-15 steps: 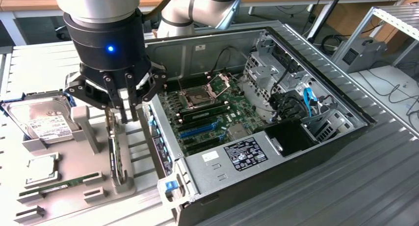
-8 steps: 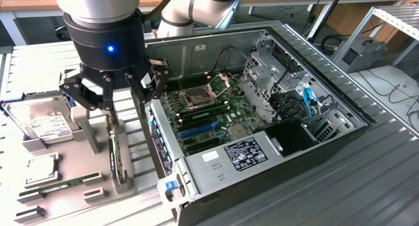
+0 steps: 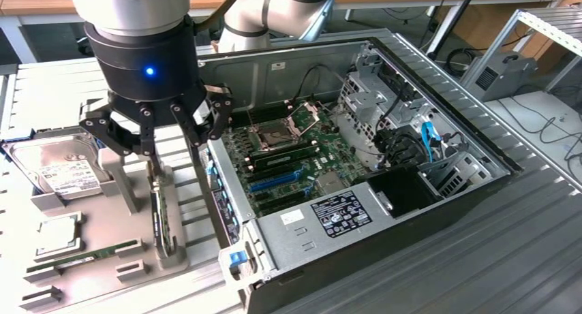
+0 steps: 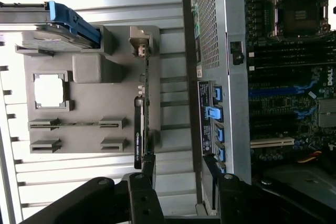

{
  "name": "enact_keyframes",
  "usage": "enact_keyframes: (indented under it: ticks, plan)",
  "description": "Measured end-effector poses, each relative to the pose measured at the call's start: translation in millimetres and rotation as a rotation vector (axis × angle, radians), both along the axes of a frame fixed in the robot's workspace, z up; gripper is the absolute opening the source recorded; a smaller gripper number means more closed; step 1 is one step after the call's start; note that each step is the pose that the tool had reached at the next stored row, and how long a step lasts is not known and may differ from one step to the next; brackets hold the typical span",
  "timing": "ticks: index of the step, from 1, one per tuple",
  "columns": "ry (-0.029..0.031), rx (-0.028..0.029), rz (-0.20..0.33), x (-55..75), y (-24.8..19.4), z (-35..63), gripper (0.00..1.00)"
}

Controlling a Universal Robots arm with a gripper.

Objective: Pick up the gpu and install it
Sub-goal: 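Pick up the gpu and move the gpu toward the slot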

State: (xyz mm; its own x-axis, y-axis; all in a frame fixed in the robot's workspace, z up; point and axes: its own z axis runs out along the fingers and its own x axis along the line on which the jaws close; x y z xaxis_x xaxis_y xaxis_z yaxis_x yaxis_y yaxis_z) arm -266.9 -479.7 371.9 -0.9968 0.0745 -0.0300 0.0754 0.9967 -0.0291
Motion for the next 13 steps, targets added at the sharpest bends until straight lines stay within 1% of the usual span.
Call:
enact_keyframes:
  ticks: [13]
  plan:
    - [0.0000,0.0000,0.000,-1.2,0.0,-7.9,0.48]
